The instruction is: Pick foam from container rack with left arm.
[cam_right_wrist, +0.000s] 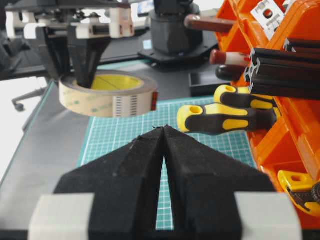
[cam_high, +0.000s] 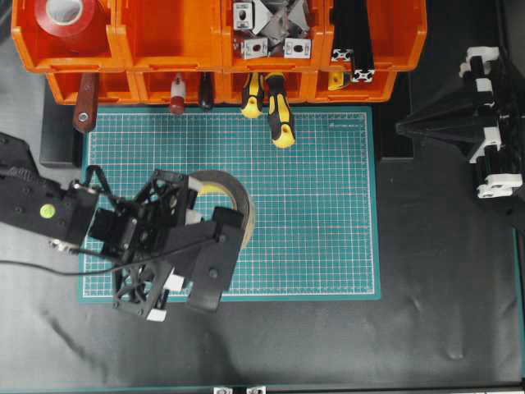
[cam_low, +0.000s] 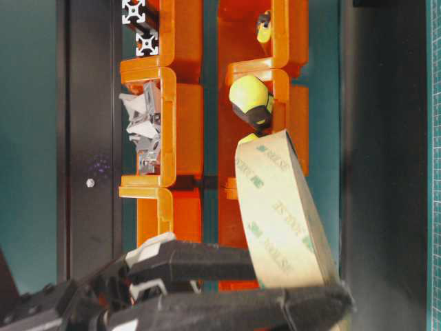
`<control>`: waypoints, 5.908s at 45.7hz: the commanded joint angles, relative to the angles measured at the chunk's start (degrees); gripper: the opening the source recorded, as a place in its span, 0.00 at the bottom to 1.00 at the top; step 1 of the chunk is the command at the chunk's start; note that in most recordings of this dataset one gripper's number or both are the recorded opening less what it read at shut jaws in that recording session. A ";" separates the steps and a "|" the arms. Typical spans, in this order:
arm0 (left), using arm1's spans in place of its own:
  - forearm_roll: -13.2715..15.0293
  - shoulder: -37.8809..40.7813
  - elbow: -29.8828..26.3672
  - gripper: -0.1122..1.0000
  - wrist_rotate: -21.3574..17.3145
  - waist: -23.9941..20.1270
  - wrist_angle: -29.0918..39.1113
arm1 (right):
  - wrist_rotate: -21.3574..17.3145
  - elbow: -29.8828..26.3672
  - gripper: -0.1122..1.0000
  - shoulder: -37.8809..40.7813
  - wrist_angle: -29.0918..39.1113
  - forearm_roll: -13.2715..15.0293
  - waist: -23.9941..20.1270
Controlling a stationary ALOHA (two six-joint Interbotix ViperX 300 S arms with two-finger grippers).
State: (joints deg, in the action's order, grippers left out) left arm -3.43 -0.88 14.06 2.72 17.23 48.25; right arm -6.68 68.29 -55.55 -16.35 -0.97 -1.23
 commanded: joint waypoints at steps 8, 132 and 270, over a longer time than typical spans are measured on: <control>-0.18 -0.97 -1.58 0.33 0.09 -2.02 0.97 | -0.09 -0.79 0.10 0.26 -1.05 -0.18 -0.09; -0.18 -51.42 33.49 0.84 4.22 0.26 -29.09 | 0.00 -1.14 0.10 -2.64 -0.88 -0.26 -0.35; -0.18 -60.73 46.76 0.83 3.87 -4.75 -49.39 | 0.53 -0.44 0.10 -6.42 2.11 0.09 -3.52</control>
State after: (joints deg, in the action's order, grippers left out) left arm -3.43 -61.79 60.73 6.68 12.30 -0.35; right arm -6.15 69.26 -62.31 -13.97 -1.05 -3.87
